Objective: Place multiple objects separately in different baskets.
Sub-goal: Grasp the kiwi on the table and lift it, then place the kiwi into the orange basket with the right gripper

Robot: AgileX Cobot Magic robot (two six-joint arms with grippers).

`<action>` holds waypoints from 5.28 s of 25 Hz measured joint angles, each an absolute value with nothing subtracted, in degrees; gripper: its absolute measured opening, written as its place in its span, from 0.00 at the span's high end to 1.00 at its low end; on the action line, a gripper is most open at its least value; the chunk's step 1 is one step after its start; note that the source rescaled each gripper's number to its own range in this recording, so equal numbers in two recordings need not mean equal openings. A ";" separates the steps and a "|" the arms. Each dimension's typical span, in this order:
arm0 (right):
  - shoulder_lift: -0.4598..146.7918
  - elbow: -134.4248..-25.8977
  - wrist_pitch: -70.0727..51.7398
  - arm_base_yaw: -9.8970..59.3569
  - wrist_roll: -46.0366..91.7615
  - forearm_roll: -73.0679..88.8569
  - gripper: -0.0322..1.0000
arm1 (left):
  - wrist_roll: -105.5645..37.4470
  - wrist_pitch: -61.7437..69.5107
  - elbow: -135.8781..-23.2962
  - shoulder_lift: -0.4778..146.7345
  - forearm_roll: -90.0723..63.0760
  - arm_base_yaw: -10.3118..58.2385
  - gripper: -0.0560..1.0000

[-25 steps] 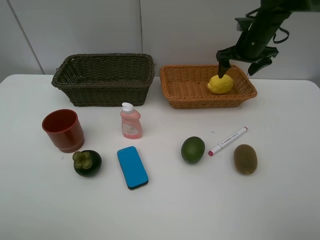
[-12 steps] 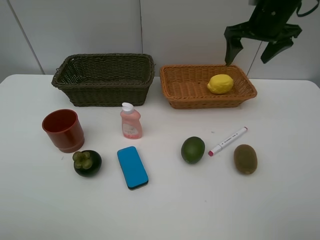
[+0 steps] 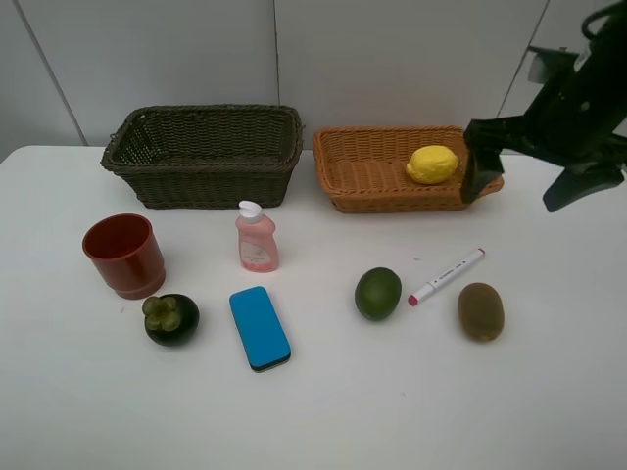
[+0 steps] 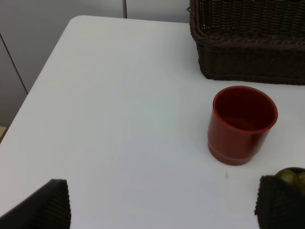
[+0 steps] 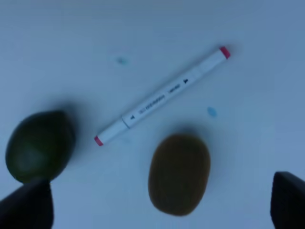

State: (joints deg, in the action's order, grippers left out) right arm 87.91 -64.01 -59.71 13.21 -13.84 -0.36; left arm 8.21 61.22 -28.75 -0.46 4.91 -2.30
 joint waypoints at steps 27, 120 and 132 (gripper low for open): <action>99.58 -44.15 -35.49 13.46 -15.27 1.11 0.00 | 8.21 61.22 -28.75 -0.46 4.91 -2.30 0.00; 130.53 -108.93 -54.32 13.46 -0.63 -3.00 0.48 | 8.21 61.22 -28.75 -0.46 4.91 -2.30 0.00; 130.53 -108.93 -56.13 13.46 -0.59 -2.97 0.03 | 8.21 61.22 -28.75 -0.46 4.91 -2.30 0.00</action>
